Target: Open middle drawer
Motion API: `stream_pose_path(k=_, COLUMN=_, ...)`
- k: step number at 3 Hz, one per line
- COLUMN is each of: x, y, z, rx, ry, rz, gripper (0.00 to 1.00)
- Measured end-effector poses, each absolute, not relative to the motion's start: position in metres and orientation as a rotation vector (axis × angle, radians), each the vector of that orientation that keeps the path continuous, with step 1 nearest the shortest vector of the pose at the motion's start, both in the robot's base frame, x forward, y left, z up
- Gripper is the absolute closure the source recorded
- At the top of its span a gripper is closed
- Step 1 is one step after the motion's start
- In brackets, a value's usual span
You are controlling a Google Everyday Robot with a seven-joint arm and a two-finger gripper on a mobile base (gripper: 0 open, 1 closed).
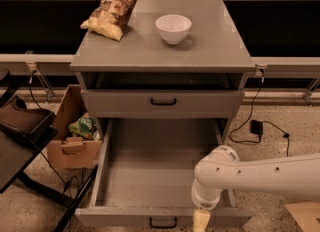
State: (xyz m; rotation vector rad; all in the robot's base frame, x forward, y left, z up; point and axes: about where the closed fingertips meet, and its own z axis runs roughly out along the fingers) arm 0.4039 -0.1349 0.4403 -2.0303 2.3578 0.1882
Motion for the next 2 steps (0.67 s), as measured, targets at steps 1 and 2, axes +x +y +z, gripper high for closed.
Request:
stream_pose_path(k=1, x=0.404, y=-0.135, z=0.440, rx=-2.030, ry=2.358, rz=0.188, gripper=0.00)
stream_pose_path(k=2, x=0.415, y=-0.139, z=0.441, rx=-2.030, ry=2.362, rz=0.175, gripper=0.00)
